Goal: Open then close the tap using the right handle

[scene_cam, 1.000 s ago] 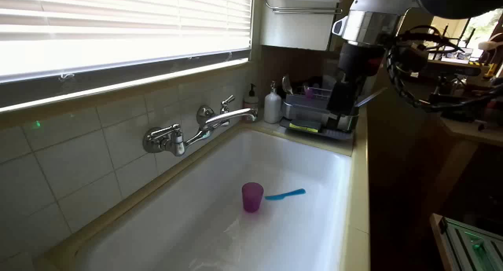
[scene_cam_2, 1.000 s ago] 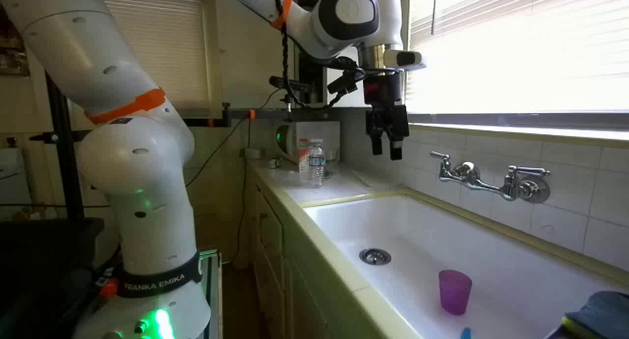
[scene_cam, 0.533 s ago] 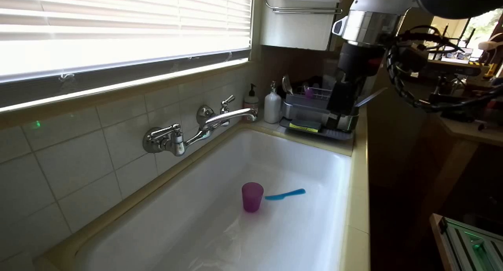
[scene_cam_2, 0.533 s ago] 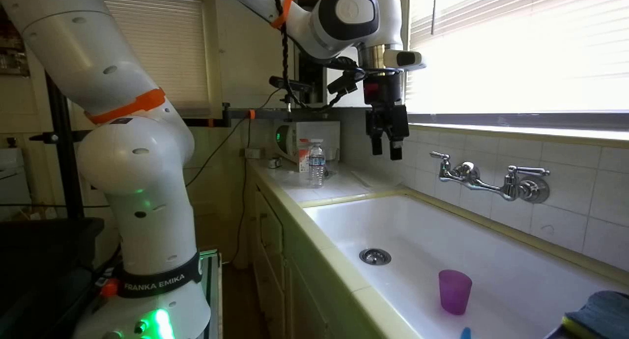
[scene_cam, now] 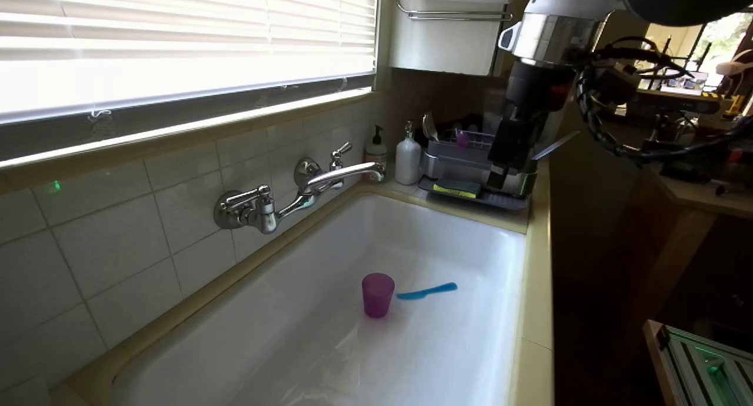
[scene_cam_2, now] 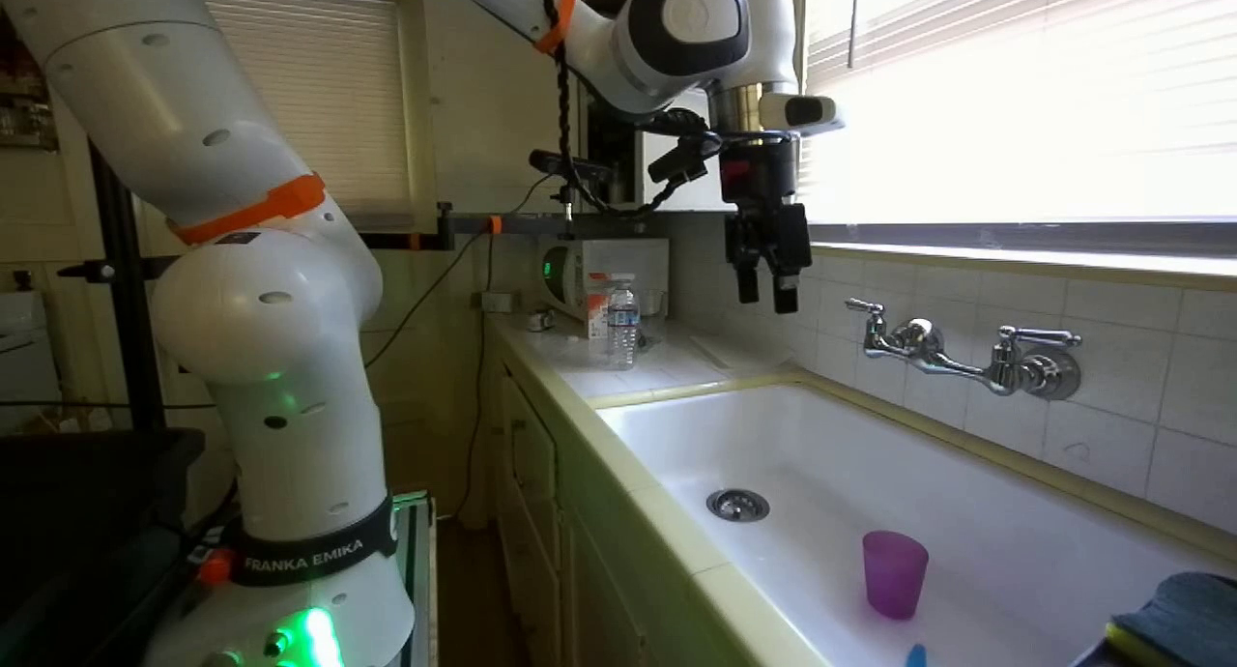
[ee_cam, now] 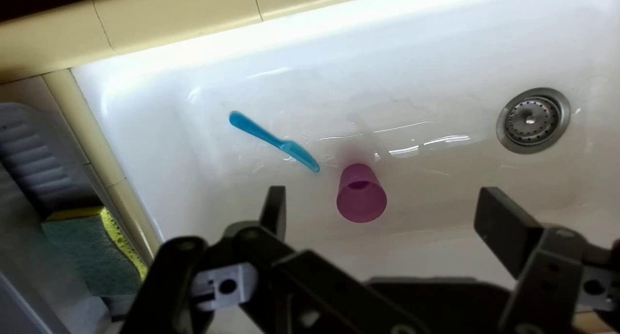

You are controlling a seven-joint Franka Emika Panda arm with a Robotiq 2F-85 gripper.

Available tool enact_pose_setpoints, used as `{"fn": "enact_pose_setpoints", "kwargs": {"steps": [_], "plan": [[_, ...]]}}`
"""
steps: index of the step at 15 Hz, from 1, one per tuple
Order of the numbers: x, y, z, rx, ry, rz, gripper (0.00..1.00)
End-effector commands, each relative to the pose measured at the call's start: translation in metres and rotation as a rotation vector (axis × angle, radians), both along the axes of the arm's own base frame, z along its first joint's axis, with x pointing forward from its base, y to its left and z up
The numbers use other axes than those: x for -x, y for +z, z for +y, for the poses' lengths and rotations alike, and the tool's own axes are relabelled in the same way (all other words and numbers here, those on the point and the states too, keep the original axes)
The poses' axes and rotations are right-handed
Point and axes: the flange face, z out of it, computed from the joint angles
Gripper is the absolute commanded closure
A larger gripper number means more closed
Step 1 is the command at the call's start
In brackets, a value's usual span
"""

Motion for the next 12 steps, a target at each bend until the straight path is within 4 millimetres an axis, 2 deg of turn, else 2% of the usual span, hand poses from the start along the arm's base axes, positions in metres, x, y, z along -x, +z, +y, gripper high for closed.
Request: {"fn": "enact_pose_setpoints", "kwargs": {"steps": [1,5,12], "plan": [[-0.014,0.006,-0.023,0.017,-0.011,-0.049,0.00],[-0.035,0.019,-0.047,0.040,0.002,-0.123,0.00],[-0.083,0.036,-0.081,0.102,0.035,-0.214,0.00]]}}
